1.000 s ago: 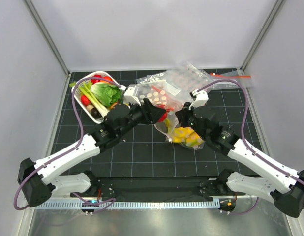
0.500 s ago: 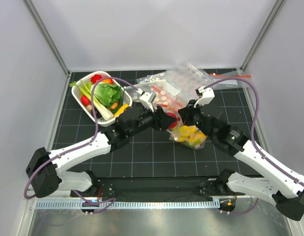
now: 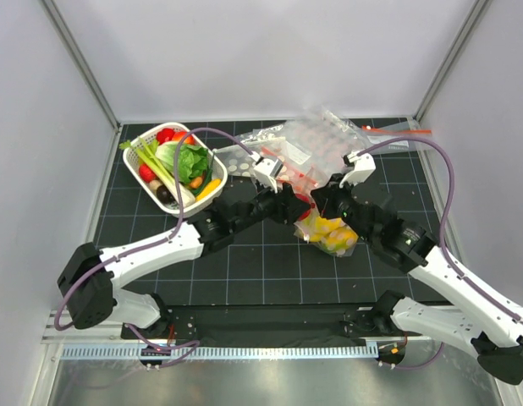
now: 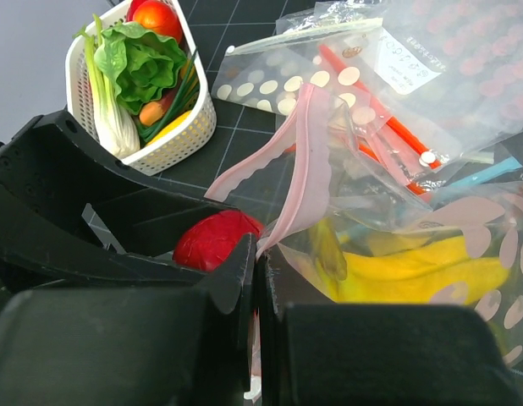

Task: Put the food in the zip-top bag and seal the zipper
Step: Place the fake fruit in the zipper food storage bag.

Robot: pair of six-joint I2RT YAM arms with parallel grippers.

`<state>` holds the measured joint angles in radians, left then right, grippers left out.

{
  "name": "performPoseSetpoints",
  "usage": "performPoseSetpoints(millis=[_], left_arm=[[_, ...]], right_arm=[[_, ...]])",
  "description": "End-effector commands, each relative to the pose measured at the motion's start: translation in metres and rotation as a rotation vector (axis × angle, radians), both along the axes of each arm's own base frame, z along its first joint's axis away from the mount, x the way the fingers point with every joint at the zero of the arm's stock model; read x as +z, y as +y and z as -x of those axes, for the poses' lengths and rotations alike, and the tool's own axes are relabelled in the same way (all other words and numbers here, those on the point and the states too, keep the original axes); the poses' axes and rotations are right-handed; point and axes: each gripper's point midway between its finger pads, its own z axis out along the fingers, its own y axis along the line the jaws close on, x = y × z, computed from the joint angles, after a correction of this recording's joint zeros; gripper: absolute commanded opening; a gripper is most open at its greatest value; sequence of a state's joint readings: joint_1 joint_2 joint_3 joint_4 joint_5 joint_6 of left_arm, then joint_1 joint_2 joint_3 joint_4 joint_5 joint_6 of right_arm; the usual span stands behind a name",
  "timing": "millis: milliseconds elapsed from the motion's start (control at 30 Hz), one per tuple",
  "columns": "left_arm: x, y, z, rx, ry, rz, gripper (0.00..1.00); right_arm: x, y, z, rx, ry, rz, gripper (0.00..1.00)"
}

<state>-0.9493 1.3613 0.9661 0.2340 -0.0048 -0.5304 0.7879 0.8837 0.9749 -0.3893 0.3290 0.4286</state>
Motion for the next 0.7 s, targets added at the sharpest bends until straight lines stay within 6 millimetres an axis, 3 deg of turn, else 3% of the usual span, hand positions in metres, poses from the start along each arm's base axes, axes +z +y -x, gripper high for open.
performPoseSetpoints(millis=[0,67,233,267,400,667], left_arm=[[0.025,-0.005,-0.006,0.022,-0.083,0.004,0.49],[0.028,-0.006,-0.003,0.01,-0.081,0.009,0.59],[0.037,-0.002,0.001,0.011,-0.081,0.019,0.7],[0.04,0.0,0.0,0.022,-0.077,0.019,0.81],[0.047,0.009,-0.001,0.043,-0.08,-0.03,0.98],[0.079,0.028,0.015,0.036,-0.117,0.033,1.0]], right_arm=[[0.028,0.001,0.001,0.011,-0.072,-0.082,0.01],[0.028,0.002,0.002,0.012,-0.071,-0.084,0.01],[0.027,0.005,0.004,0.033,-0.065,-0.093,0.01],[0.03,0.006,0.006,0.04,-0.068,-0.101,0.01],[0.034,0.007,0.01,0.058,-0.07,-0.119,0.03],[0.038,0.002,0.014,0.053,-0.083,-0.136,0.04]])
